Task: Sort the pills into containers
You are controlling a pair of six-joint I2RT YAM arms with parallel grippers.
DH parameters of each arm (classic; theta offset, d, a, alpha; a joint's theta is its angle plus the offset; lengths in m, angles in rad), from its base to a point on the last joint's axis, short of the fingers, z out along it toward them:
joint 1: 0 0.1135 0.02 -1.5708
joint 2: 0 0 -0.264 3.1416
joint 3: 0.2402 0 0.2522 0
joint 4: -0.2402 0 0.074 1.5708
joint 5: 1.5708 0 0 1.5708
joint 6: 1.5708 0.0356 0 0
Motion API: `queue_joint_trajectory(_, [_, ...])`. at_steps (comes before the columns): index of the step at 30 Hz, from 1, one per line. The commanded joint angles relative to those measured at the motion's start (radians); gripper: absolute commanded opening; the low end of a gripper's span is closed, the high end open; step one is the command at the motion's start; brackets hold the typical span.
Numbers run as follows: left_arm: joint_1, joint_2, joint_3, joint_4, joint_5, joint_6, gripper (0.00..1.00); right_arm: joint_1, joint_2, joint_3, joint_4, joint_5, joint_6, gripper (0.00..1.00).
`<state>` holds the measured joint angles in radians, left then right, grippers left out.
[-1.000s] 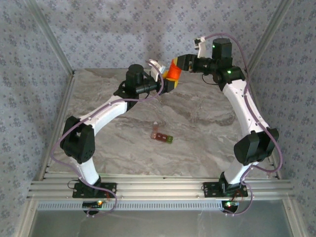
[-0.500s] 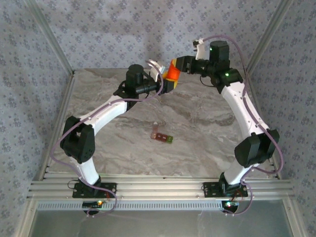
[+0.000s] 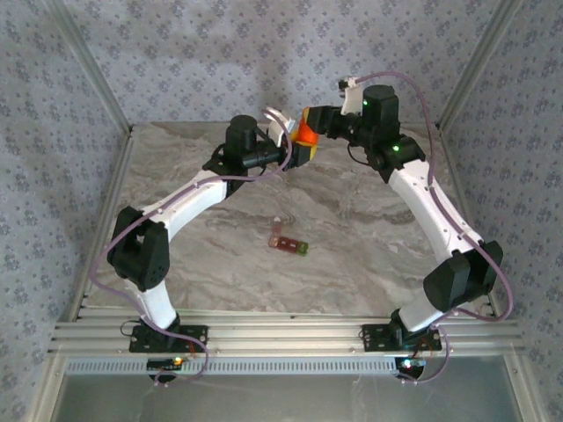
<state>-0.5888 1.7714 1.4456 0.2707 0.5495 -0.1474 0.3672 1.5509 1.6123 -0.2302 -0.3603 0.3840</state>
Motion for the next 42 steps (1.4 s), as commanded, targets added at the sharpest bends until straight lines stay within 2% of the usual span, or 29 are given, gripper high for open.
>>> queue_joint_trajectory(1, [0.004,-0.003,0.033,0.096,-0.031,0.000,0.00,0.017,-0.011,0.001,-0.079,-0.062,0.050,0.52])
queue_joint_trajectory(7, [0.010,-0.003,0.027,0.099,-0.028,0.000,0.00,-0.063,-0.027,0.037,-0.036,-0.132,0.121,0.75])
queue_joint_trajectory(12, [0.013,-0.003,0.025,0.100,-0.019,0.002,0.00,-0.139,-0.057,0.031,0.015,-0.255,0.152,0.84])
queue_joint_trajectory(19, [0.017,-0.003,0.038,0.062,0.048,0.056,0.00,-0.240,-0.003,0.120,-0.015,-0.416,0.190,0.84])
queue_joint_trajectory(25, [0.017,0.003,0.074,-0.010,0.125,0.091,0.00,-0.231,0.118,0.332,-0.283,-0.547,0.037,0.84])
queue_joint_trajectory(31, [0.018,0.003,0.090,-0.028,0.173,0.072,0.00,-0.193,0.170,0.433,-0.456,-0.523,-0.089,0.85])
queue_joint_trajectory(42, [0.010,-0.009,0.096,-0.053,0.199,0.066,0.00,-0.147,0.187,0.451,-0.514,-0.509,-0.143,0.82])
